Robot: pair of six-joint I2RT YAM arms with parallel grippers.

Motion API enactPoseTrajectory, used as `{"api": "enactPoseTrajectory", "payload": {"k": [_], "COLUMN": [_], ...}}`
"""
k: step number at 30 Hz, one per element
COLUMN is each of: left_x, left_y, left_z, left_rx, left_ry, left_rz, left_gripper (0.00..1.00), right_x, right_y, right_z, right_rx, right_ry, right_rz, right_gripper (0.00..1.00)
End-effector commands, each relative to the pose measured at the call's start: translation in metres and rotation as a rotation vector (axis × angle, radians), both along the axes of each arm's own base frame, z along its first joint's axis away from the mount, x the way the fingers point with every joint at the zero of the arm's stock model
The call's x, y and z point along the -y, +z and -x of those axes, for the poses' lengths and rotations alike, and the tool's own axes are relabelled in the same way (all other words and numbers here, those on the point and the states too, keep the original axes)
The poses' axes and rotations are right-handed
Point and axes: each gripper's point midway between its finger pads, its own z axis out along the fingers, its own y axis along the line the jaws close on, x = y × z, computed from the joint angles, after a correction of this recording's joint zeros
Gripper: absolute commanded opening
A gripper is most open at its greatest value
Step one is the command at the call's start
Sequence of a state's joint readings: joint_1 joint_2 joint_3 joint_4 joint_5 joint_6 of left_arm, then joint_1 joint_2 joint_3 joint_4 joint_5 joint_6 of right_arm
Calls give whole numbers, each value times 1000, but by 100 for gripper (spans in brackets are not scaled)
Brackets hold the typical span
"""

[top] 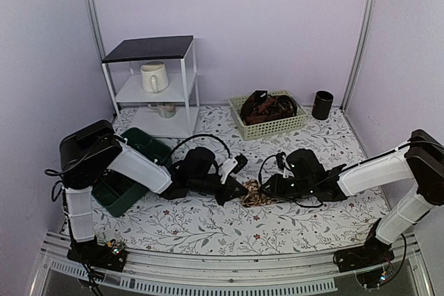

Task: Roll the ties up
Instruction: Roll the tie at the center of the board.

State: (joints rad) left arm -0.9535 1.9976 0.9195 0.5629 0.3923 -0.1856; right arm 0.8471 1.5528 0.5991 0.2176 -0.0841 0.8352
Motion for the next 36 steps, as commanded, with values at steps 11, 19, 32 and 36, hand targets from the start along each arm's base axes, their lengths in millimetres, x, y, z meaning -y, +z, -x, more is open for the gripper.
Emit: {"api": "enactPoseTrajectory", "payload": {"k": [11,19,32,36], "left_x": [9,12,-1,-11], "left_y": [-9,-5,35,38], "left_z": [4,2,-4,-12], "left_rx": [-3,11,125,179], "left_ry": [-39,-35,18,74], "left_rz": [-25,-21,34,15], "left_gripper": [0,0,26,46], "right_x": [-4,-16,-3,1], "right_y": [32,14,1,-4], "right_z": [-17,-16,-6,-2], "right_rx": [43,-9,-64,-120], "right_ry": [-28,14,-9,-34], "right_rz": [-65,-50,-35,-45], "right_gripper": [45,47,26,26]}}
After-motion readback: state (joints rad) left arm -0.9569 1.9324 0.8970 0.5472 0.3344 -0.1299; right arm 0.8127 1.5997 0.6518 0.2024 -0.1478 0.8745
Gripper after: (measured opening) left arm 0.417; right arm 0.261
